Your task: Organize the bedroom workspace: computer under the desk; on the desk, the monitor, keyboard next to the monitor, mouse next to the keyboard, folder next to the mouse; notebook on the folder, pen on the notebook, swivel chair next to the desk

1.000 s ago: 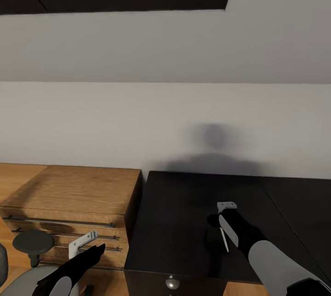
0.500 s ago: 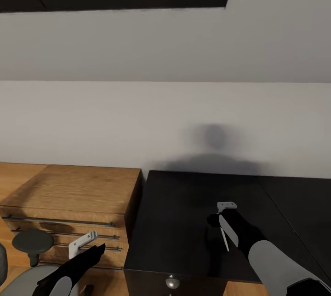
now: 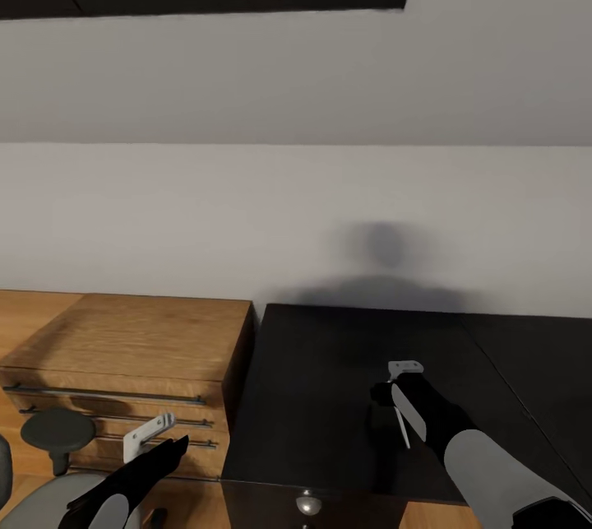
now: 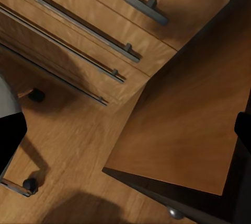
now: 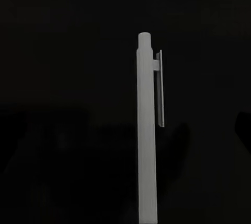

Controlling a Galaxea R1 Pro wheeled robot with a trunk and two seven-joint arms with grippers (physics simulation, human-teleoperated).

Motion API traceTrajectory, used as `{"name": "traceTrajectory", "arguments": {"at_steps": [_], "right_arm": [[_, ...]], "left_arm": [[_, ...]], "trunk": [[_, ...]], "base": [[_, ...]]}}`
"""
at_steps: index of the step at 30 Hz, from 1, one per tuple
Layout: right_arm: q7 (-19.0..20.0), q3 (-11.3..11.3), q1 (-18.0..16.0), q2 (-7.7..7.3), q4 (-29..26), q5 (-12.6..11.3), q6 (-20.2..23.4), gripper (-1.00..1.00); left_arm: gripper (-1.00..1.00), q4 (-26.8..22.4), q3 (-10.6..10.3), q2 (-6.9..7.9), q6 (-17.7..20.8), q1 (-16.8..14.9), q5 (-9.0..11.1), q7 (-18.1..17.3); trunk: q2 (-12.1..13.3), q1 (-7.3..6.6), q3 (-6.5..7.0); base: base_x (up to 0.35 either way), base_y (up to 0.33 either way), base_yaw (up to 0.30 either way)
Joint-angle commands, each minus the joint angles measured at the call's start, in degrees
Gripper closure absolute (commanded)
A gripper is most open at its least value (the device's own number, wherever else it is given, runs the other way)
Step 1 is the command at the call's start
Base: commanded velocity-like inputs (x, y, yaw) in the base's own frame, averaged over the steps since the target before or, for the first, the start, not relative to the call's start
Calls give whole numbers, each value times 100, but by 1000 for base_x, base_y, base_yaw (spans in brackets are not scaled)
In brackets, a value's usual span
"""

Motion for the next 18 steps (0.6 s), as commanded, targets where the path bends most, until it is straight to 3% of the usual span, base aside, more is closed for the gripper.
{"name": "traceTrajectory", "arguments": {"at_steps": [1,14,18], "right_arm": [[-48,47,-4,-7,-11,-60,23,-100],[-48,47,-4,-4,-11,-60,23,-100],[-48,47,-4,-4,-11,-59,23,-100]], "left_arm": [[-100,-8,-12,5,2,-5,56,60],[-100,-8,-14,5,2,-5,56,62],[-100,-8,-15,5,2,-5,56,62]], "trunk": [[-5,0,-7],[-5,0,-7],[-165,88,-79]], "base": [[0,0,0],[0,0,0],[0,0,0]]}}
